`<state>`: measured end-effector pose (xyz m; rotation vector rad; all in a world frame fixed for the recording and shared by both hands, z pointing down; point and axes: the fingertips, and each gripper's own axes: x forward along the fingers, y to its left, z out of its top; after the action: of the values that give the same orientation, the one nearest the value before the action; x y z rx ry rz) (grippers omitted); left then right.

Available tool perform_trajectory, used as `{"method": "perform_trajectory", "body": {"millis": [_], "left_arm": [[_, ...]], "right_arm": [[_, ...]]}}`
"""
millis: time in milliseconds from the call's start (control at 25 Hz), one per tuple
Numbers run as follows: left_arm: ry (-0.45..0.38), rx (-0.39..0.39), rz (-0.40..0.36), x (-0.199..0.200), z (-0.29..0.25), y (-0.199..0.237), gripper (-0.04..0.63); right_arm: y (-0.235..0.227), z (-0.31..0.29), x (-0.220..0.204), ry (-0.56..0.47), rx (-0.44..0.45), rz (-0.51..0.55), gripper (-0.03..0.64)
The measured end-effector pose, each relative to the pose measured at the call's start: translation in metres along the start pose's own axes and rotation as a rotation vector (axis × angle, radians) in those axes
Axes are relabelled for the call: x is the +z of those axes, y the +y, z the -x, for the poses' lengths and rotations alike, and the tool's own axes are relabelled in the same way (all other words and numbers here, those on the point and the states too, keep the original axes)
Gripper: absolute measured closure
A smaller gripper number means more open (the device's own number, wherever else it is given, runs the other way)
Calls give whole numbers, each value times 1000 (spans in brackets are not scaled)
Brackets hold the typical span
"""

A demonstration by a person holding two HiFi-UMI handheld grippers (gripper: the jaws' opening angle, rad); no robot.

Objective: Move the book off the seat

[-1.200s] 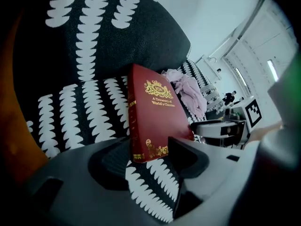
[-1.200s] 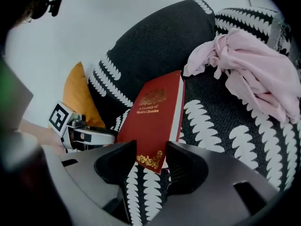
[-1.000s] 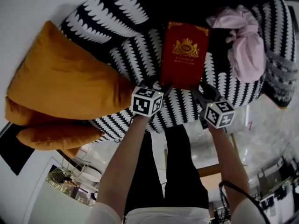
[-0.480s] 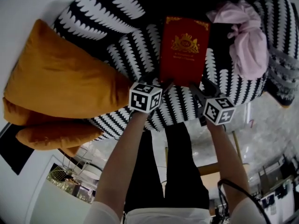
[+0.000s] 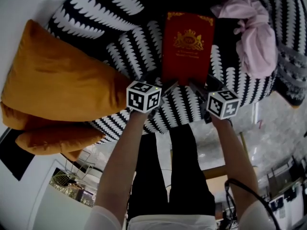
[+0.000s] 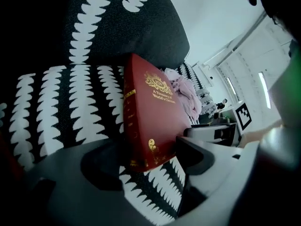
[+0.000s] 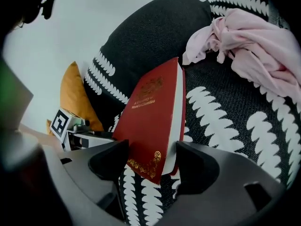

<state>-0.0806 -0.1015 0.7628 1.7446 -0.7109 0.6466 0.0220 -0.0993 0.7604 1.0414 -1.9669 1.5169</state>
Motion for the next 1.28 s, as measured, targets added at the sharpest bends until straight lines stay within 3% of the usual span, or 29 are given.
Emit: {"method": "perform_trajectory", "body": {"millis": [40,320,640,1280], "left_arm": [[4,-4,-9,-1,-1,-2,265],[7,8,-48,-5,8,-14,273],[-8,7,-98,-2,29,-34,275],[-69,-5,-157,9,133,-86,275]], "right_arm": [[0,0,-1,-2,-5,5,298],[8,13,-2,-6,-29,71,301],[24,36,-4,-61,-40,45,302],[118,105,10,-138,-52,105,302]]}}
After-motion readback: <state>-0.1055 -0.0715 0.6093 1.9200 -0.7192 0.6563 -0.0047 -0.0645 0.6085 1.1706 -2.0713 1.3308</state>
